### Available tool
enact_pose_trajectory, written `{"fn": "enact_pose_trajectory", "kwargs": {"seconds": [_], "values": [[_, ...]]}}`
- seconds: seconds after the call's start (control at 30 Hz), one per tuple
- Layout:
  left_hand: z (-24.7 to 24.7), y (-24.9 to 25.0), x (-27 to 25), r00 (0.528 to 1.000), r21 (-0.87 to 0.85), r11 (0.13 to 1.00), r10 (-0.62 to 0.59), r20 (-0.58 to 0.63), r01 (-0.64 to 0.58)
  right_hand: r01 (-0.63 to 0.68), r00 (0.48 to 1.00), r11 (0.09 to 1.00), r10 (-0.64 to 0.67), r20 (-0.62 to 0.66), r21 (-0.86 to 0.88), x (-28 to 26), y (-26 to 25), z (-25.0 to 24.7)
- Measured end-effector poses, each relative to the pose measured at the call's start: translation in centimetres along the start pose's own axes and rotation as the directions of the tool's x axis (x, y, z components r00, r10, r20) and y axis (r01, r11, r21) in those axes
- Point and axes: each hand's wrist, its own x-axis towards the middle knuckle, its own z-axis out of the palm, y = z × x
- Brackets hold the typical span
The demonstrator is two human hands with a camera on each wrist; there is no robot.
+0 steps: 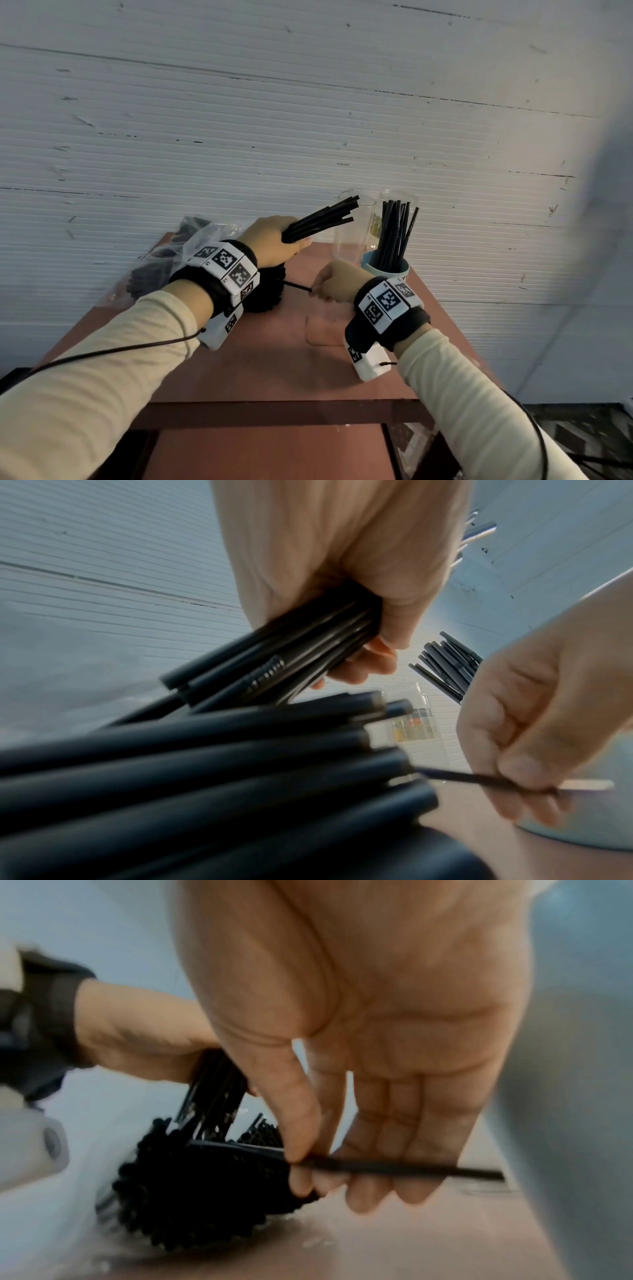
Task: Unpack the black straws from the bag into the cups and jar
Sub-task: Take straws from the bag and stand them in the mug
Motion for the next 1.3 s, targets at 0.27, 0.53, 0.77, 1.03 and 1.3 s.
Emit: {"fn": "enact_pose_trajectory", "kwargs": {"seconds": [0.27,0.53,0.77,1.03,1.3], "values": [[-0.7,0.3,-0.8,0.999,-0.05,0.999,0.019,-0.051,-0.021,0.275,0.881,0.887,-0.079,-0.466,0.37,-0.3,0.2,-3.4],[0.0,1.8,-1.5,0.991,-0.145,0.982,0.114,-0.075,-0.124,0.533,0.796,0.617,-0.135,-0.59,0.579,-2.3,0.3,-5.5],[-0.4,5.7,-1.1,0.984,-0.383,0.907,0.142,-0.11,-0.174,0.743,0.663,0.368,-0.289,-0.691,0.559,-5.1,-1.3,-7.9],[3.9,7.2,-1.4,0.992,-0.782,0.618,0.032,0.123,0.077,0.619,0.551,0.784,-0.467,-0.692,-0.036,-4.9,-1.9,-7.2],[6.7,5.4,-1.8,0.968,-0.761,0.605,-0.074,0.239,0.234,0.599,0.592,0.792,-0.534,-0.603,-0.114,-3.1,0.6,-4.8]]}}
